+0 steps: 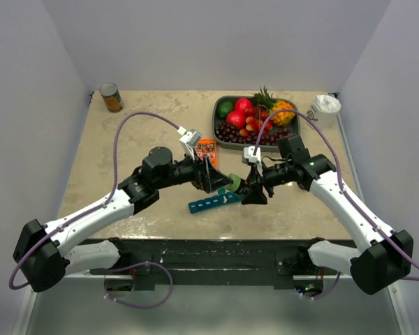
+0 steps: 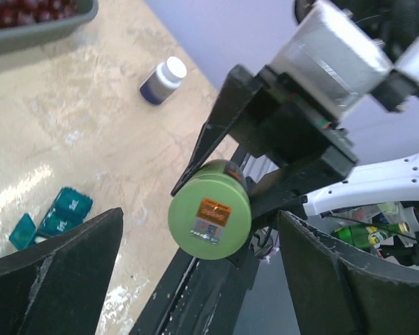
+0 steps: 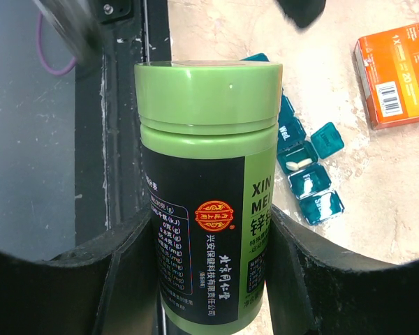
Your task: Sort the pills into containers
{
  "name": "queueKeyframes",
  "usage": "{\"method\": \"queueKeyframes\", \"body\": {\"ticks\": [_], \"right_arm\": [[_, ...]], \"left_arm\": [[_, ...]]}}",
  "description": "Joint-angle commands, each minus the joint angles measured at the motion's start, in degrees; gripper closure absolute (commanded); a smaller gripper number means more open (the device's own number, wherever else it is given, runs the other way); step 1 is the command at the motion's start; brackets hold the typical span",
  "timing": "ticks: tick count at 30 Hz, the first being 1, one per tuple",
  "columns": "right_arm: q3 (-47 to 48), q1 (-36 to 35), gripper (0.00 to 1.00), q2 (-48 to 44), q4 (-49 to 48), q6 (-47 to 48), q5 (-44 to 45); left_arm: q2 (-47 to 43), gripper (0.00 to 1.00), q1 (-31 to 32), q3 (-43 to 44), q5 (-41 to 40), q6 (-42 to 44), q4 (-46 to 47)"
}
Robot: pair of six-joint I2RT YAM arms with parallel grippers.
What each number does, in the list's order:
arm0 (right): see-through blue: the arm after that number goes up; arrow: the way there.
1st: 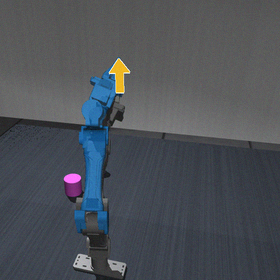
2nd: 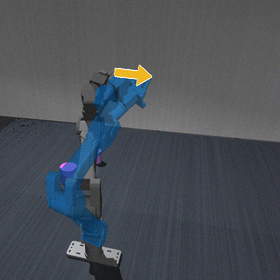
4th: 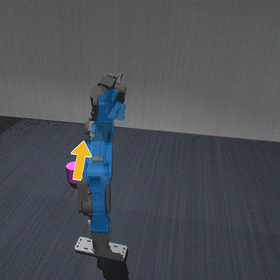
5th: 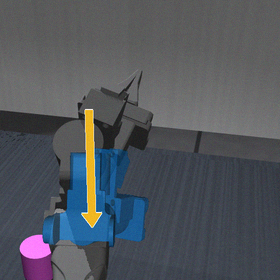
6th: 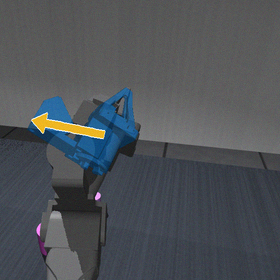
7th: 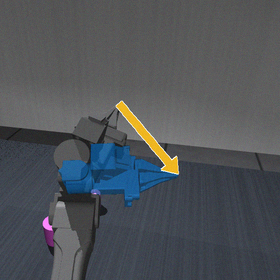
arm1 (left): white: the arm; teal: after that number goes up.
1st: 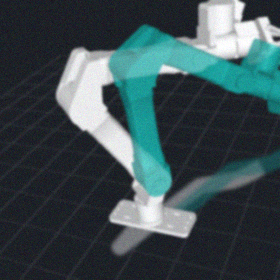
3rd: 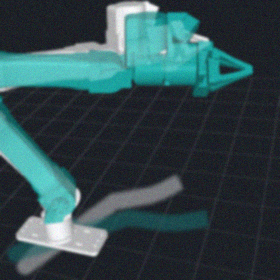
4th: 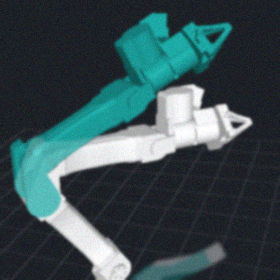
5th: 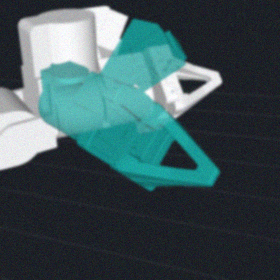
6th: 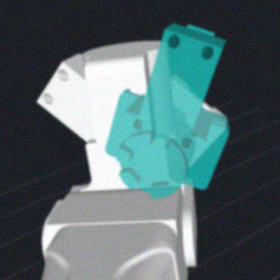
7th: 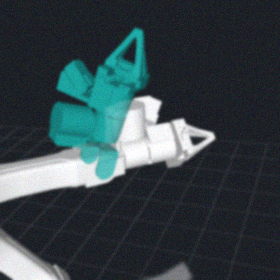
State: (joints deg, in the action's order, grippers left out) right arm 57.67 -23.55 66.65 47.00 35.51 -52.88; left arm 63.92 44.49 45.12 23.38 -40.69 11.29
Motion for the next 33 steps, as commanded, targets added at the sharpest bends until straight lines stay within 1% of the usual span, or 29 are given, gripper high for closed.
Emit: {"method": "queueKeyframes", "body": {"ticks": [1,2,7,8,10,11,13,14,15,16,17,18,19,20,21,22,23,24,25,26,27,29,30,31,32,33], "right_arm": [[1.4,0.1,1.00,-1.5,-2.1,-0.9,-0.1],[1.4,0.1,1.00,-1.6,-2.2,-0.9,0.0],[1.1,0.2,1.00,-1.5,-2.4,-1.1,-0.1],[1.0,0.0,1.00,-1.5,-2.4,-1.1,-0.1],[1.0,0.0,1.00,-1.6,-2.6,-1.2,-0.2],[0.8,0.0,1.00,-1.7,-2.7,-1.3,-0.3],[0.8,0.1,1.00,-1.7,-2.8,-1.3,-0.5],[0.8,0.1,1.00,-1.7,-2.8,-1.3,-0.6],[0.8,0.1,1.00,-1.7,-2.8,-1.3,-0.7],[0.8,0.0,1.00,-1.7,-2.6,-1.3,-1.0],[0.8,0.0,1.00,-1.8,-2.6,-1.3,-1.2],[0.7,0.1,1.00,-1.8,-2.4,-1.1,-1.9],[0.7,0.0,1.00,-1.8,-2.3,-1.0,-2.3],[0.6,0.1,1.00,-1.9,-2.1,-0.8,-2.8],[0.6,0.1,1.00,-1.9,-1.5,-0.2,-4.1],[0.5,0.2,1.00,-2.0,-1.2,0.3,-4.7],[0.5,0.0,1.00,-1.8,-0.9,0.6,-5.5],[0.4,0.0,1.00,-1.7,-0.1,1.8,-6.9],[0.4,0.0,1.00,-1.7,0.4,2.5,-7.7],[0.2,-0.1,1.00,-1.6,0.6,3.0,-8.1],[0.0,-0.5,1.00,-1.4,0.7,3.5,-8.4],[-0.4,-0.9,1.00,-1.0,0.5,4.0,-8.4],[-0.4,-1.1,1.00,-0.7,0.5,4.3,-8.4],[-0.4,-1.1,1.00,-0.6,0.6,4.4,-8.4],[-0.4,-1.1,1.00,-0.6,0.5,4.6,-8.3],[-0.3,-1.1,1.00,-0.6,0.8,4.9,-8.3]], "left_arm": [[2.5,0.08,1.8,3.7,-2.4,-3.3,-4.7],[3.4,0.14,2.1,3.6,-1.3,-3.5,-3.7],[5.4,0.22,2.6,4.5,0.9,-3.2,-2.3],[5.5,0.25,2.6,4.5,1.1,-3.1,-1.8],[5.5,0.27,2.6,3.9,1.5,-2.4,-1.1],[5.5,0.30,2.6,3.7,2.5,-2.2,0.2],[5.6,0.39,2.6,2.4,4.0,-1.5,2.3],[5.8,0.50,2.6,2.0,5.4,-1.2,4.2],[5.9,0.54,2.5,1.1,6.5,-0.6,5.4],[6.0,0.60,2.4,0.7,7.7,1.1,6.6],[6.3,0.70,2.4,0.4,10.3,2.4,8.4],[6.3,0.75,2.3,-0.1,12.0,4.4,9.1],[6.4,0.79,2.0,-0.4,13.8,9.0,9.4],[6.5,0.84,1.8,-0.5,17.5,11.6,9.1],[6.6,0.85,1.4,-0.6,19.9,18.2,8.6],[6.6,0.85,1.4,-0.7,24.9,22.9,8.1],[6.2,0.85,1.4,-0.7,25.9,27.4,4.7],[5.9,0.85,1.5,-0.7,27.0,37.0,2.5],[5.0,0.84,1.5,-0.7,29.6,42.7,-2.3],[4.6,0.83,1.5,-0.6,29.4,48.2,-4.9],[4.3,0.82,1.5,-0.3,28.6,55.6,-6.4],[3.8,0.68,1.0,0.3,26.5,58.9,-7.6],[3.8,0.60,0.9,0.9,24.9,58.8,-7.0],[3.8,0.47,0.8,1.2,23.0,58.1,-5.6],[3.6,0.40,0.7,1.5,22.2,57.1,-4.5],[3.2,0.34,0.7,1.2,21.2,52.7,-2.7]]}}
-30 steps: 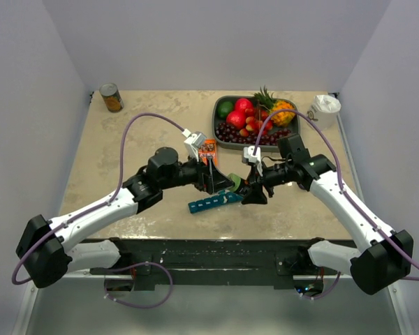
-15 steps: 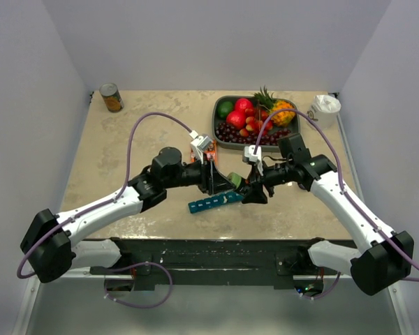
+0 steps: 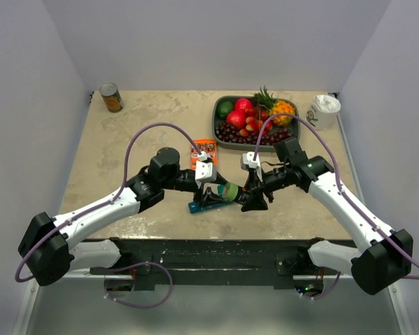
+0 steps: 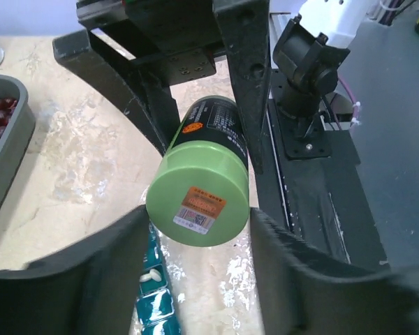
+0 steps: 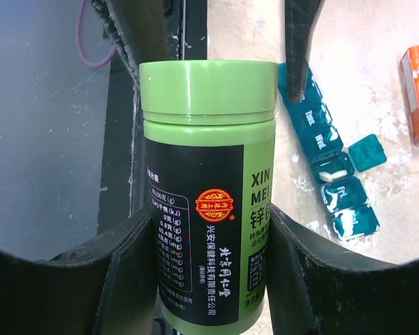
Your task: Sort the pills into containers
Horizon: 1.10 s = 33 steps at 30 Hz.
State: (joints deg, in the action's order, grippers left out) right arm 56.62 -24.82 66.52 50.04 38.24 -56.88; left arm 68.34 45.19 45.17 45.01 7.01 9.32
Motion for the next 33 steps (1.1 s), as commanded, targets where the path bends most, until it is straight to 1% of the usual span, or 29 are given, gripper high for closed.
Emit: {"method": "queueKeyframes", "body": {"ticks": [1,2,3,4,5,6,7,8,9,10,12,13,14,15,17,18,21,25,27,30,33], "right_arm": [[0.8,0.1,1.00,-0.8,-2.2,2.3,-4.2],[0.7,0.1,1.00,-1.0,-2.2,2.4,-3.6],[0.7,0.1,1.00,-1.2,-2.2,2.5,-3.2],[0.6,0.0,1.00,-1.8,-2.2,2.6,-2.7],[0.2,0.1,1.00,-2.2,-2.5,2.8,-2.0],[0.0,0.0,1.00,-2.4,-2.8,2.8,-1.6],[-0.3,0.0,1.00,-2.6,-2.9,2.8,-1.1],[-0.5,0.0,1.00,-2.9,-3.0,3.0,-0.8],[-0.5,0.1,1.00,-2.9,-3.1,3.2,0.1],[-0.5,0.1,1.00,-3.0,-3.2,3.3,0.5],[0.2,0.0,1.00,-3.1,-2.8,3.9,1.9],[0.3,0.1,1.00,-3.2,-2.8,4.0,3.4],[0.7,0.1,1.00,-3.3,-3.0,4.0,4.4],[0.8,0.1,1.00,-3.8,-3.5,3.9,5.4],[0.9,0.0,1.00,-4.0,-3.9,3.9,8.5],[0.9,0.0,1.00,-4.3,-4.5,3.9,9.5],[0.8,0.0,1.00,-4.8,-4.9,4.0,12.1],[0.3,0.0,1.00,-5.3,-5.5,3.9,12.8],[0.0,0.0,1.00,-5.4,-6.1,3.6,12.8],[-0.8,0.0,1.00,-5.8,-6.6,3.2,12.9],[-1.2,0.0,1.00,-5.8,-6.8,3.2,12.8]], "left_arm": [[-2.6,0.26,-0.1,0.4,-1.7,2.0,4.1],[-3.6,0.25,-0.2,-0.5,-1.6,-0.4,6.6],[-5.0,0.15,-0.2,-3.3,-1.8,-6.7,10.1],[-8.1,0.01,-0.1,-5.3,-4.2,-12.3,17.8],[-9.6,0.01,-0.3,-7.4,-4.7,-16.2,21.3],[-11.1,0.01,-0.3,-10.8,-4.8,-22.5,24.4],[-13.7,0.01,-0.4,-12.1,-6.8,-25.9,28.3],[-15.0,0.01,-0.5,-13.1,-9.0,-29.4,28.6],[-16.0,0.01,-0.5,-14.0,-11.4,-35.5,28.4],[-17.5,0.01,-0.5,-14.1,-14.8,-37.7,26.6],[-18.4,0.01,-0.8,-12.8,-18.7,-42.7,23.0],[-18.4,0.00,-1.2,-12.1,-20.8,-44.1,19.4],[-18.2,0.00,-2.2,-11.5,-21.8,-46.0,17.7],[-17.8,0.00,-3.2,-10.6,-22.2,-50.9,16.4],[-16.1,0.00,-5.6,-10.9,-19.4,-56.6,18.1],[-15.5,0.00,-6.0,-11.5,-19.2,-62.1,19.1],[-12.5,0.00,-6.0,-10.5,-19.7,-68.1,19.2],[-7.6,0.01,-5.9,-5.2,-21.4,-69.5,9.7],[-6.5,0.01,-5.7,-4.5,-21.2,-71.1,9.8],[-5.0,0.02,-4.9,-4.6,-21.4,-72.5,12.6],[-3.0,0.03,-3.5,-3.5,-22.2,-72.4,12.6]]}}
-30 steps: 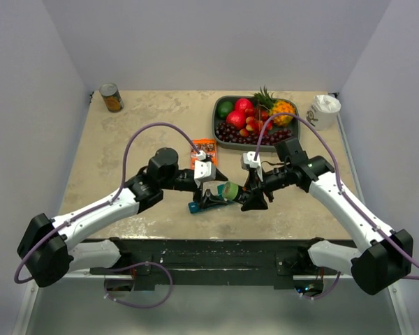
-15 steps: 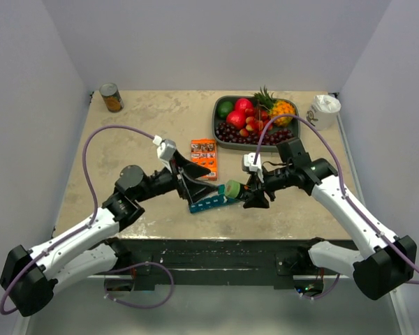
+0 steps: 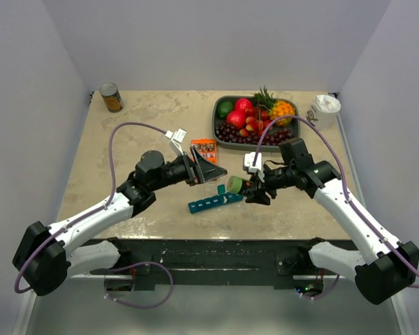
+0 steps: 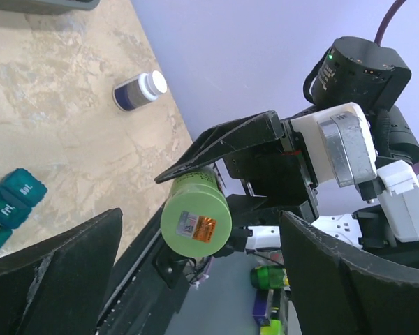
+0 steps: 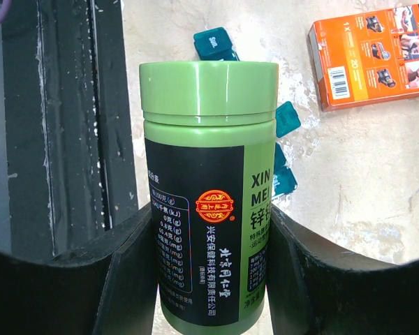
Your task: Sort the pills into containers
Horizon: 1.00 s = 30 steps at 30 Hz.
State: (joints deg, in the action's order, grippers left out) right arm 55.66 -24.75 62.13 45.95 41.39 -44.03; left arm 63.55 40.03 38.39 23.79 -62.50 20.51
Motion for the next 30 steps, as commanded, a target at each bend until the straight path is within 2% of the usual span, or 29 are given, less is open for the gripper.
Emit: {"method": "queueKeyframes", "body": {"ticks": [1,5,7,14,17,25,28,30], "right_arm": [[-0.3,0.0,1.00,-1.3,-2.8,0.0,-0.1],[-0.4,-0.3,1.00,-1.2,-2.9,-0.1,-0.1],[-0.3,-0.3,1.00,-1.0,-3.0,-0.2,-0.1],[-0.3,-0.3,1.00,-1.1,-3.2,-0.4,-0.4],[-0.3,-0.4,1.00,-1.1,-3.2,-0.6,-0.5],[-0.2,-0.4,1.00,-0.7,-3.7,-1.7,-1.6],[-0.2,-0.4,1.00,-0.5,-3.8,-2.2,-1.8],[-0.1,-0.4,1.00,-0.3,-3.9,-2.4,-1.7]], "left_arm": [[2.3,0.04,1.9,3.5,-1.5,-2.9,1.4],[5.0,0.07,4.0,5.7,-2.3,-2.2,0.1],[6.7,0.14,4.5,6.7,-1.9,-1.3,-0.7],[9.0,0.24,5.6,9.2,-1.0,2.4,-5.7],[9.4,0.36,5.7,8.9,0.7,3.2,-6.2],[11.1,0.56,6.6,8.7,7.4,6.9,-3.9],[11.2,0.57,6.6,7.4,10.5,8.5,-0.8],[11.9,0.52,6.5,7.3,11.9,9.4,-0.6]]}}
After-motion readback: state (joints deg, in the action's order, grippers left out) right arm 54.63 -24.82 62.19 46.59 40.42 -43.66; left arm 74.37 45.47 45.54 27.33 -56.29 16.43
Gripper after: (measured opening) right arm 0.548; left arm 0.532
